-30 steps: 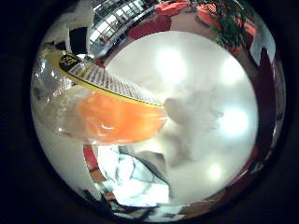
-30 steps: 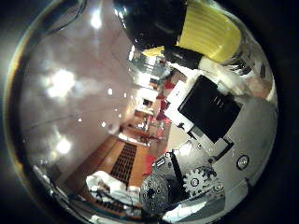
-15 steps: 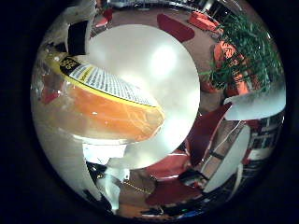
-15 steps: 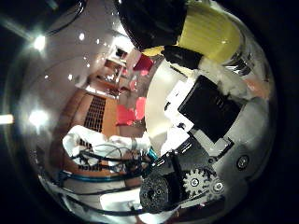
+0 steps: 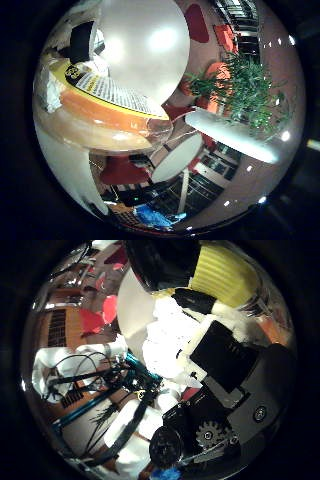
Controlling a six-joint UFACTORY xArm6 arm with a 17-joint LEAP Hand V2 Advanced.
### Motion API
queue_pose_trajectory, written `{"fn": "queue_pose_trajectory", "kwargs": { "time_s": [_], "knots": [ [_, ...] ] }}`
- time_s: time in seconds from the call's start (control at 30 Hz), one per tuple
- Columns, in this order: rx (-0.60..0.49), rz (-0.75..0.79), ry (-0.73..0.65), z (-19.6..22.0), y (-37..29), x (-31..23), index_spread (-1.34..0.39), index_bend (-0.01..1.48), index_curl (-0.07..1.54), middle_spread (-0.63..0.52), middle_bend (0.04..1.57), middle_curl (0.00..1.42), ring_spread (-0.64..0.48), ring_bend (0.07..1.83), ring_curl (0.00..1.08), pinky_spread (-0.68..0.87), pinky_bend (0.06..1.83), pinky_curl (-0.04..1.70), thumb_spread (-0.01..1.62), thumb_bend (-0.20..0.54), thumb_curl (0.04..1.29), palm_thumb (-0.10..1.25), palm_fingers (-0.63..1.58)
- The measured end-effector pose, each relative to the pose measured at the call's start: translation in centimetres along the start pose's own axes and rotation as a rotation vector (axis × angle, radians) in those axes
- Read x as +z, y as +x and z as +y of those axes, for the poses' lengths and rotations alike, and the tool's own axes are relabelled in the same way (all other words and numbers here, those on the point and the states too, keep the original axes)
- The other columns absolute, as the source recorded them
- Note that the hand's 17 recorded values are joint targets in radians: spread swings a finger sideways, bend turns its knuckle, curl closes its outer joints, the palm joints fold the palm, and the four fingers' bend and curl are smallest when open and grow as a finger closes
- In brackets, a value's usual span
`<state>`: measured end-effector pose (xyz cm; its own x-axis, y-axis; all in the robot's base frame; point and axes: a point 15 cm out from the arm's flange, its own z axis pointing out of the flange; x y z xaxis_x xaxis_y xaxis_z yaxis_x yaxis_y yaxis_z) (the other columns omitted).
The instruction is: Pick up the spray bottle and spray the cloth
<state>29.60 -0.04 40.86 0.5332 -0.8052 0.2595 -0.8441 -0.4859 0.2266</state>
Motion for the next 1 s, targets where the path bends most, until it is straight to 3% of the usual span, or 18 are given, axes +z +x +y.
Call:
{"fn": "queue_pose_trajectory", "kwargs": {
  "time_s": [0.1, 0.33, 0.8, 1.0],
  "knots": [
    [-0.015, 0.068, -0.030, -0.7, -0.6, 0.3, -0.17, 1.22, 0.67, -0.09, 1.37, 0.62, -0.16, 1.48, 0.60, -0.21, 1.04, 1.27, 1.22, -0.009, 0.58, 1.00, 1.20],
    [-0.051, 0.120, -0.192, 0.0, -3.0, 6.7, -0.17, 1.21, 0.67, -0.09, 1.37, 0.62, -0.16, 1.48, 0.60, -0.21, 1.03, 1.28, 1.22, -0.010, 0.59, 0.99, 1.20],
    [-0.067, 0.142, -0.173, -1.4, -4.3, 6.7, -0.18, 1.21, 0.68, -0.09, 1.37, 0.62, -0.16, 1.48, 0.60, -0.22, 1.03, 1.29, 1.23, -0.010, 0.59, 0.99, 1.19],
    [-0.052, 0.108, -0.094, -2.3, -4.4, 4.0, -0.18, 1.21, 0.68, -0.09, 1.37, 0.62, -0.16, 1.48, 0.60, -0.22, 1.03, 1.29, 1.23, -0.010, 0.59, 0.99, 1.19]
  ]
}}
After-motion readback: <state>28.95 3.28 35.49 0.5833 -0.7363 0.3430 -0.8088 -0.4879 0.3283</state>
